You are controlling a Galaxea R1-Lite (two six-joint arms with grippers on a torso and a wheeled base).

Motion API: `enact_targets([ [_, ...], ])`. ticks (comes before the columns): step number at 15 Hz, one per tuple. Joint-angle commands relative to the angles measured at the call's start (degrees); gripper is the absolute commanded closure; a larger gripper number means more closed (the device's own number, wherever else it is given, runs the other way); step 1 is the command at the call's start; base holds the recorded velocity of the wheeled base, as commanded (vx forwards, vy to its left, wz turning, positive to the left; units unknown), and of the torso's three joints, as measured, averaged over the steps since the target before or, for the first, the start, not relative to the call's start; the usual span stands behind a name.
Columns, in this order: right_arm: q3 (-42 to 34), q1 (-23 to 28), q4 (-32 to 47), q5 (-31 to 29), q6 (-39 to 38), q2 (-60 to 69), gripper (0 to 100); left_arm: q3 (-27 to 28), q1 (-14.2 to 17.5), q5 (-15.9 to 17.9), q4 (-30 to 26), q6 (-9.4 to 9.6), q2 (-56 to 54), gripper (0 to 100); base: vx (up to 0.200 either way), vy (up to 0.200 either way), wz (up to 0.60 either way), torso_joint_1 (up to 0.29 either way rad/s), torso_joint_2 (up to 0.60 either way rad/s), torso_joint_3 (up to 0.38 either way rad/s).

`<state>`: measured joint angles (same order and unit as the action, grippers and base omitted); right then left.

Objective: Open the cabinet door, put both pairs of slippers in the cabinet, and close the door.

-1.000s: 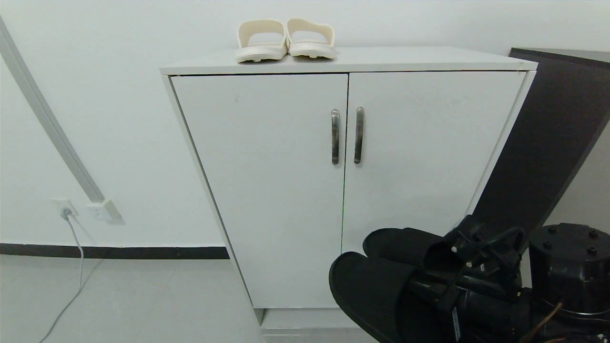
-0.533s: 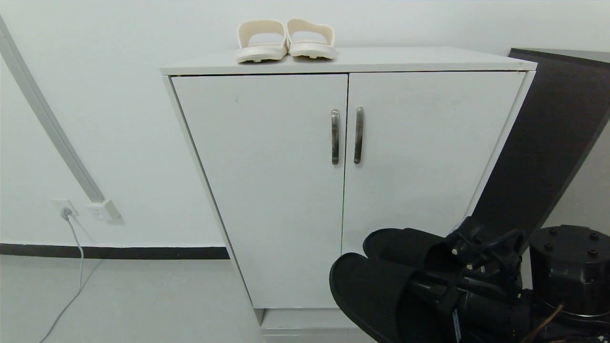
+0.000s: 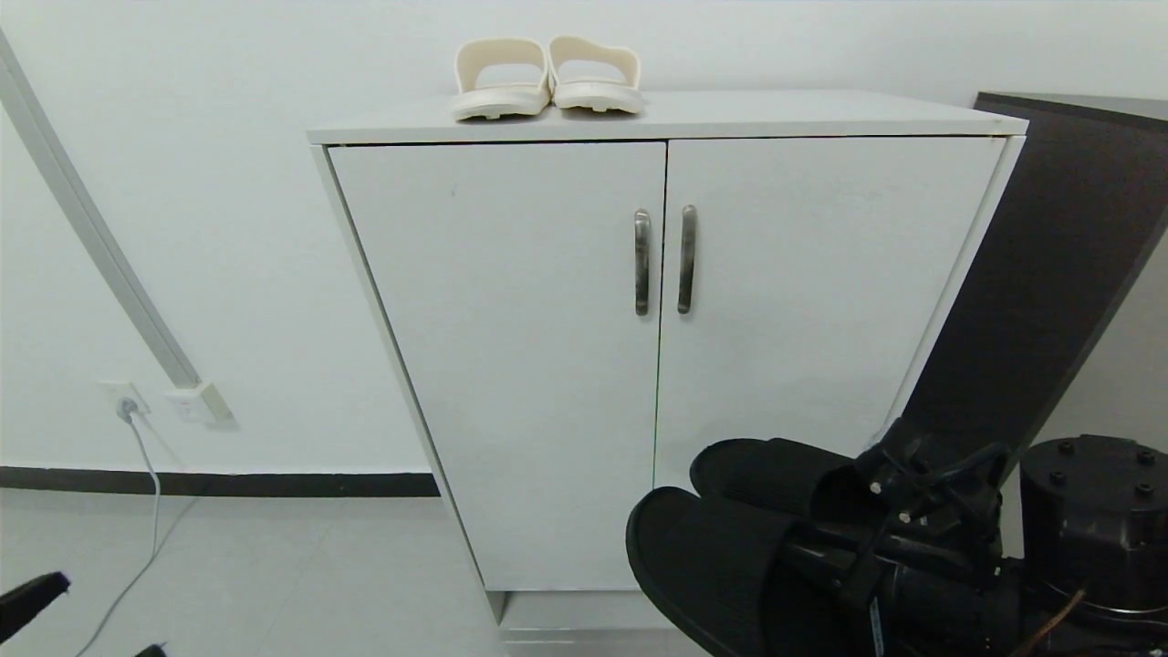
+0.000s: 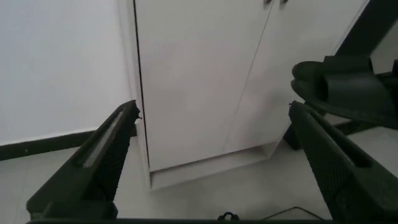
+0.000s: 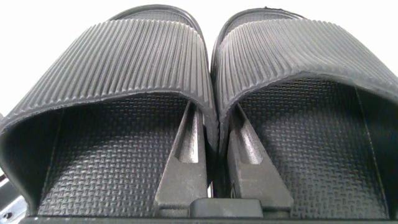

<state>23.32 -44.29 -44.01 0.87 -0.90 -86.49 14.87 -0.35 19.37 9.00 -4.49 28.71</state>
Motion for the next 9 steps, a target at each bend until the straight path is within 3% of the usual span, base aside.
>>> enact_targets([
  [1, -0.03, -0.01, -0.03, -0.07, 0.02, -0.08, 100, -0.11, -3.25, 1.28, 9.90, 0.44, 14.36, 0, 0.000, 0.000, 0.00, 0.000, 0.00, 0.000],
  [2, -0.03, -0.01, -0.11, -0.07, -0.06, -0.08, 100, -0.02, -4.39, 1.28, 11.57, 0.53, 15.59, 0, 0.000, 0.000, 0.00, 0.000, 0.00, 0.000],
  [3, -0.03, -0.01, -0.11, -0.07, -0.06, -0.17, 100, 0.77, -9.05, 1.20, 13.59, 0.44, 18.58, 0, 0.000, 0.000, 0.00, 0.000, 0.00, 0.000],
  [4, 0.06, -0.01, -0.11, -0.07, -0.06, -0.26, 100, 0.86, -9.40, 1.20, 13.59, 0.44, 18.66, 0, 0.000, 0.000, 0.00, 0.000, 0.00, 0.000],
  [5, -0.03, -0.01, -0.11, -0.07, -0.06, -0.26, 100, 2.97, -16.08, 1.02, 14.03, 0.27, 22.71, 0, 0.000, 0.000, 0.00, 0.000, 0.00, 0.000],
  [6, -0.03, -0.01, -0.11, -0.07, -0.06, -0.26, 100, 4.38, -18.81, 0.93, 14.47, -0.08, 24.73, 0, 0.000, 0.000, 0.00, 0.000, 0.00, 0.000],
  [8, -0.03, -0.18, -0.11, -0.07, -0.06, -0.17, 100, 7.63, -23.55, 0.93, 15.26, -3.42, 28.95, 0, 0.000, 0.000, 0.00, 0.000, 0.00, 0.000],
  [9, -0.03, -0.18, -0.11, -0.07, 0.02, -0.17, 100, 8.33, -24.34, 0.93, 15.88, -4.04, 30.00, 0, 0.000, 0.000, 0.00, 0.000, 0.00, 0.000],
])
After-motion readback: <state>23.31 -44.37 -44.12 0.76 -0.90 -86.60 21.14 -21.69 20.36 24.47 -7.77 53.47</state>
